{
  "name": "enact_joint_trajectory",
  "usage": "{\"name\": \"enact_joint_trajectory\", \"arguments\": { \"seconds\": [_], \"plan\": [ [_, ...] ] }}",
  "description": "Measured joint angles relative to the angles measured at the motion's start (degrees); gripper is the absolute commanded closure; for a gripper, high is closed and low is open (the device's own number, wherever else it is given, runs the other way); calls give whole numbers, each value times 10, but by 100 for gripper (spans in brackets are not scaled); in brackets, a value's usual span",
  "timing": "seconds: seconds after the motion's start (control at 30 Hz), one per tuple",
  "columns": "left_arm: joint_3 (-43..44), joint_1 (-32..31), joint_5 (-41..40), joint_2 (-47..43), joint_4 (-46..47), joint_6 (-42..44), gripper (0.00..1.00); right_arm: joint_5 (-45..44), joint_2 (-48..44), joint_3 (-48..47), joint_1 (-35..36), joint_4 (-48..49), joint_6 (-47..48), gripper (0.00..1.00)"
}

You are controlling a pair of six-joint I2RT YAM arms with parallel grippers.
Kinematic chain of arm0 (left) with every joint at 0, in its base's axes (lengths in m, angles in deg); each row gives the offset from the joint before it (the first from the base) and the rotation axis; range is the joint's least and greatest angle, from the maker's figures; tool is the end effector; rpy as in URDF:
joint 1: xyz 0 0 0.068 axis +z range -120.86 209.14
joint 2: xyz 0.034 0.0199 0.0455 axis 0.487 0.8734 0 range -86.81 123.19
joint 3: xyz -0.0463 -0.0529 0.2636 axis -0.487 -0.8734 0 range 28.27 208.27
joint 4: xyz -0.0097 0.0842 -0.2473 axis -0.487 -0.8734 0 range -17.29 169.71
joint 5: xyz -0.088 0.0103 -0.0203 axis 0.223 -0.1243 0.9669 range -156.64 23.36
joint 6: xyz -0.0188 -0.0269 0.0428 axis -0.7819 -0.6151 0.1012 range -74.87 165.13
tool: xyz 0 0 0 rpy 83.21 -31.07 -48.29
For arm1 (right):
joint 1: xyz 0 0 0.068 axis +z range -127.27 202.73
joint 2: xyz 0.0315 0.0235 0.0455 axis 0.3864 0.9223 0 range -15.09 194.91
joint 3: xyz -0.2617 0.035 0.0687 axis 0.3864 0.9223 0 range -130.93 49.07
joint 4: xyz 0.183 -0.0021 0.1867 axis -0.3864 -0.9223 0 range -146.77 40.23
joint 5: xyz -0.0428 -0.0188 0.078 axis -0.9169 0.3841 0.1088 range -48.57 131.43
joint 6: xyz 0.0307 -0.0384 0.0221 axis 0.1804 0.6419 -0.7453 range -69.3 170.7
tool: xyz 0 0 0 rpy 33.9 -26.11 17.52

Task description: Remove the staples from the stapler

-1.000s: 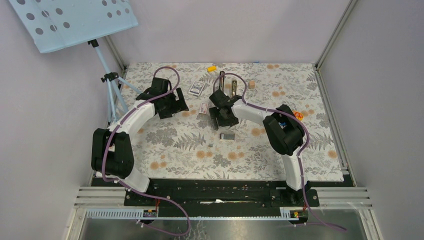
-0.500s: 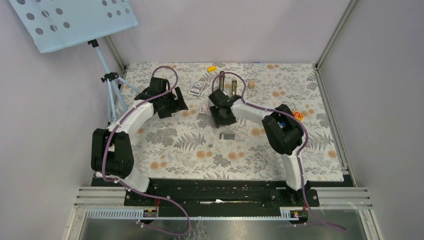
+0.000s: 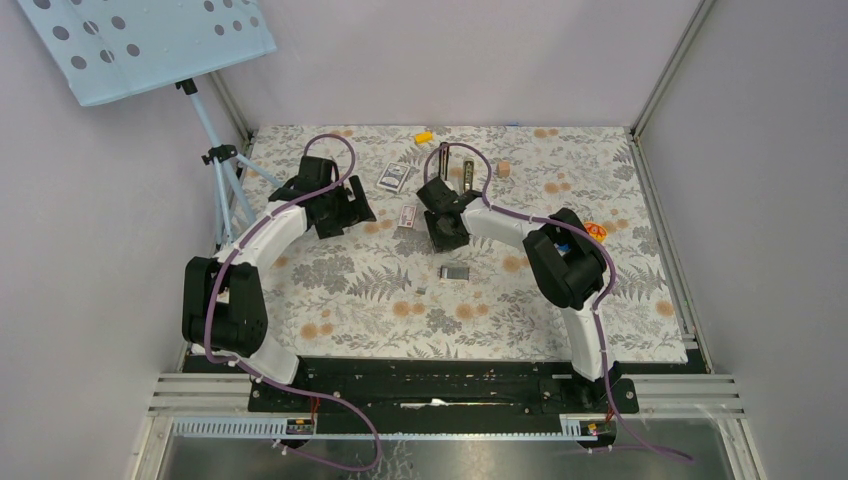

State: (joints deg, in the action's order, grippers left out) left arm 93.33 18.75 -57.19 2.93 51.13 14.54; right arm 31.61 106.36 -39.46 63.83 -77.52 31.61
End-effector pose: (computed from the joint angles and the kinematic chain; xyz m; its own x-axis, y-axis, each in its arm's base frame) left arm 0.3252 -0.0654 0.2423 -0.8183 -0.3602 -0.4480 -0.1647 0.8936 -0.4176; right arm 0.3427 0.2908 0.1609 -0.8121 -0.2807 -0.5116 -0.3377 0.9410 0.0197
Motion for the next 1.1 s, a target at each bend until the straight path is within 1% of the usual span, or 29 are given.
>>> {"name": "enact_joint_trajectory", "arguments": {
  "seconds": [0.33, 0.67, 0.93, 1.1],
  "plan": [
    [-1, 0, 3, 0, 0, -3, 7, -7, -4, 10, 0, 16, 0, 64],
    [-1, 0, 4, 0, 0, -5, 7, -12, -28, 30, 0, 25, 13, 64],
    [-1, 1, 5, 0, 0, -5, 8, -12, -90, 69, -6, 19, 92, 62],
    [-1, 1, 7, 0, 0, -5, 8, 31, -106, 92, -14, 8, 164, 62]
  ]
}}
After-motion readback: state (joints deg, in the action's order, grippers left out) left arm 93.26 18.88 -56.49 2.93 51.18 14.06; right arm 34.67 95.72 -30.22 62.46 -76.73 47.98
